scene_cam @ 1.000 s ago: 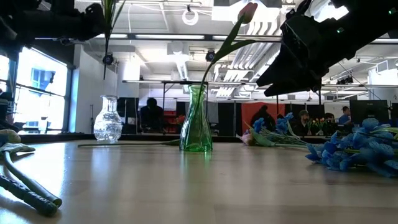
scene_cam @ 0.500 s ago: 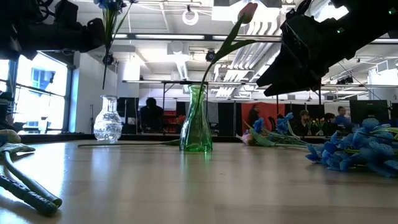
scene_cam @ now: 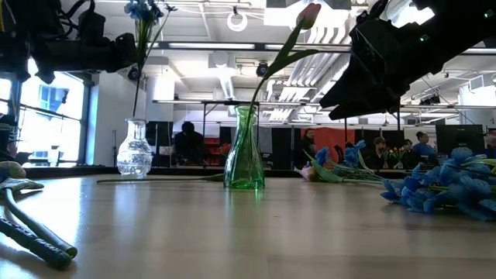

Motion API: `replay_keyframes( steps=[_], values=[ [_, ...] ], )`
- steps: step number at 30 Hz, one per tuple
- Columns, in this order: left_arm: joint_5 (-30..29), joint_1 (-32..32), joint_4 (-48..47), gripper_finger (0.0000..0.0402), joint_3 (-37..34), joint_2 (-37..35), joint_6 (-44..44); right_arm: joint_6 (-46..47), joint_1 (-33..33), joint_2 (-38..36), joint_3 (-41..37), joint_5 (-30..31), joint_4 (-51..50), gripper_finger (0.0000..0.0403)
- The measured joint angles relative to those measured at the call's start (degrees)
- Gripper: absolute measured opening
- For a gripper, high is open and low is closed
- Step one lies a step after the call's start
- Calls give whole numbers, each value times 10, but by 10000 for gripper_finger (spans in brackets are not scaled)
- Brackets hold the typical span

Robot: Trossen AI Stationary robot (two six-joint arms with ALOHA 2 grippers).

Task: Sort flowers into vase by color
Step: Put the blue flowers into the transparent vase

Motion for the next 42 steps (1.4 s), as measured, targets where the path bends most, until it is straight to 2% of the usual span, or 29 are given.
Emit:
replay_keyframes(
  steps=[8, 22, 37, 42],
  values=[
    [21, 10, 22, 1, 0, 56, -8, 0, 0, 0, 0, 0, 0, 252],
    [-3, 10, -24, 2, 0, 70, -8, 2, 0, 0, 0, 0, 0, 252],
    [-12, 10, -83, 69, 0, 70, -17, 2, 0, 0, 0, 0, 1, 252],
    [-6, 9, -130, 88, 0, 70, -33, 2, 0, 0, 0, 0, 2, 252]
  ],
)
